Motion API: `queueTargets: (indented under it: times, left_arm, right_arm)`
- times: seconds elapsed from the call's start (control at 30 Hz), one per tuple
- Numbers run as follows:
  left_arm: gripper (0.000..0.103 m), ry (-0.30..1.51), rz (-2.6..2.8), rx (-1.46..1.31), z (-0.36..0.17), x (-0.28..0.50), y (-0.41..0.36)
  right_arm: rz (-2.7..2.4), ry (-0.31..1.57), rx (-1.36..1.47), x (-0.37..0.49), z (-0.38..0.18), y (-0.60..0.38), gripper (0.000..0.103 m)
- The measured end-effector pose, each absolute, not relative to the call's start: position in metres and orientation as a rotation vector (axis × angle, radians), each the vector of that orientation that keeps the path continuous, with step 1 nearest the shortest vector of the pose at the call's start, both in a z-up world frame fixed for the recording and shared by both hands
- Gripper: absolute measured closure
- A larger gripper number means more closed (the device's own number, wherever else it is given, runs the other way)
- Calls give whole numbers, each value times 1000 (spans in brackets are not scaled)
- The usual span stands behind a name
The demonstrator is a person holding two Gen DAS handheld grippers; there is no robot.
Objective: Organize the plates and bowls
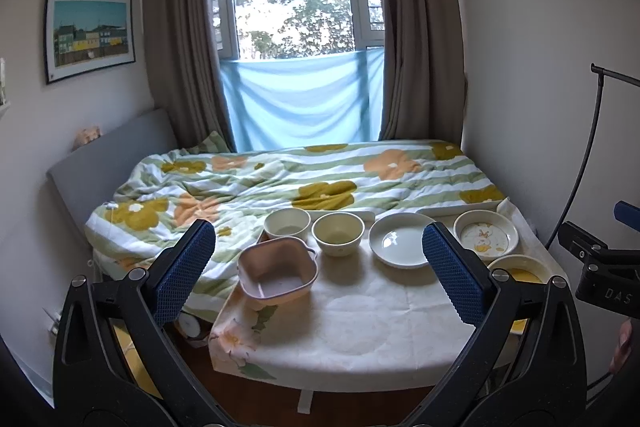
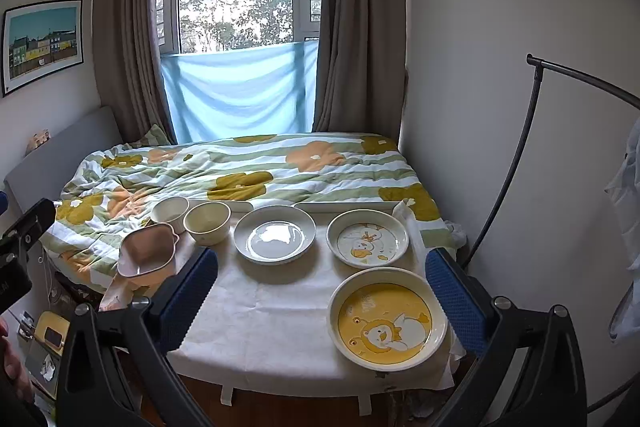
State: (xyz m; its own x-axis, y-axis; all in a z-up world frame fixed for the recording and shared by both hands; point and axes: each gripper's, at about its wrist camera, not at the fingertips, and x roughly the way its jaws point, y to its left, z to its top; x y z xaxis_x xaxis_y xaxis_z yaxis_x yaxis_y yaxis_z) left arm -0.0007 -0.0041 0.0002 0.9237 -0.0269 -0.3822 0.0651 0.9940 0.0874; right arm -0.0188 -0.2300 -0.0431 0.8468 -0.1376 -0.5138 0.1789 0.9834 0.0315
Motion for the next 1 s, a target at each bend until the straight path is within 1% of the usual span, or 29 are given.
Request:
queueTargets:
  times: [1.0]
  left_arm:
    - [0,399,-38,103,1,6,-1]
  right_arm:
    - [-151,542,90,-8,-50,-224,0]
